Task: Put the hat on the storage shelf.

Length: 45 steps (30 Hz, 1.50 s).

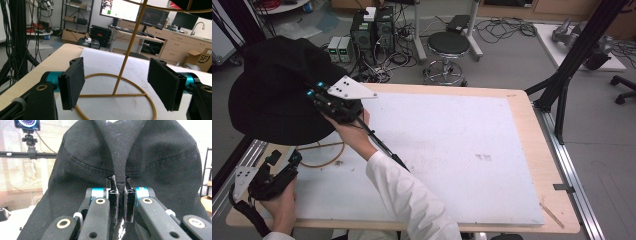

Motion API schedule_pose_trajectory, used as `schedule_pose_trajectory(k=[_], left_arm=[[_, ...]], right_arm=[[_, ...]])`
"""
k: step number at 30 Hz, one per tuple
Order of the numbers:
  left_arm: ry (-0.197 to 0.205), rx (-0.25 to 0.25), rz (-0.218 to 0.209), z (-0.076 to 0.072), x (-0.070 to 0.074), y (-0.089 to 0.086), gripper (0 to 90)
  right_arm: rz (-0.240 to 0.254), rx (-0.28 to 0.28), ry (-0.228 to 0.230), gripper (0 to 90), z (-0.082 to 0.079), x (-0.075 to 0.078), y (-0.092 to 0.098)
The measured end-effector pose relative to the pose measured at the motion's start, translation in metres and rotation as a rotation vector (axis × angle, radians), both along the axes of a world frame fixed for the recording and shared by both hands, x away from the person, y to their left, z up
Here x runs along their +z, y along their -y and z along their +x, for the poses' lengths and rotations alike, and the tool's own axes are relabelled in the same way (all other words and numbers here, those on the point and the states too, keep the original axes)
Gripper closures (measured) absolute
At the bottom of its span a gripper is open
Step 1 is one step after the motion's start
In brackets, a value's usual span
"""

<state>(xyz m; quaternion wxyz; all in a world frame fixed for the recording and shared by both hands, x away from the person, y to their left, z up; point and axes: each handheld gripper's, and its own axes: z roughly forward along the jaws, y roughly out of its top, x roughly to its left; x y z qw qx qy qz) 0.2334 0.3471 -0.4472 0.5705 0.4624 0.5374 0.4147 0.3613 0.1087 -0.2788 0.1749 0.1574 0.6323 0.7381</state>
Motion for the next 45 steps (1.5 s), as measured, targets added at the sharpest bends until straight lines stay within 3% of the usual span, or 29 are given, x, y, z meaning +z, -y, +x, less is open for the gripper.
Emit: schedule_pose_trajectory(k=[16, 27, 36, 45], left_arm=[[0.003, 0.006, 0.003, -0.001, 0.001, -0.001, 30.1], [0.007, 0.009, 0.004, -0.002, 0.001, -0.001, 30.0], [0.010, 0.013, 0.002, -0.002, 0.001, -0.002, 30.0], [0.012, 0.015, 0.005, -0.002, 0.002, -0.001, 30.1]], right_arm=[[-0.102, 0.033, -0.039, 86.5, 0.001, -0.017, -0.020], [-0.122, 0.058, -0.088, 84.6, 0.005, -0.022, -0.017], [-0.126, 0.048, -0.078, 83.6, 0.004, -0.023, -0.018], [-0.131, 0.055, -0.065, 73.6, 0.003, -0.023, -0.018]])
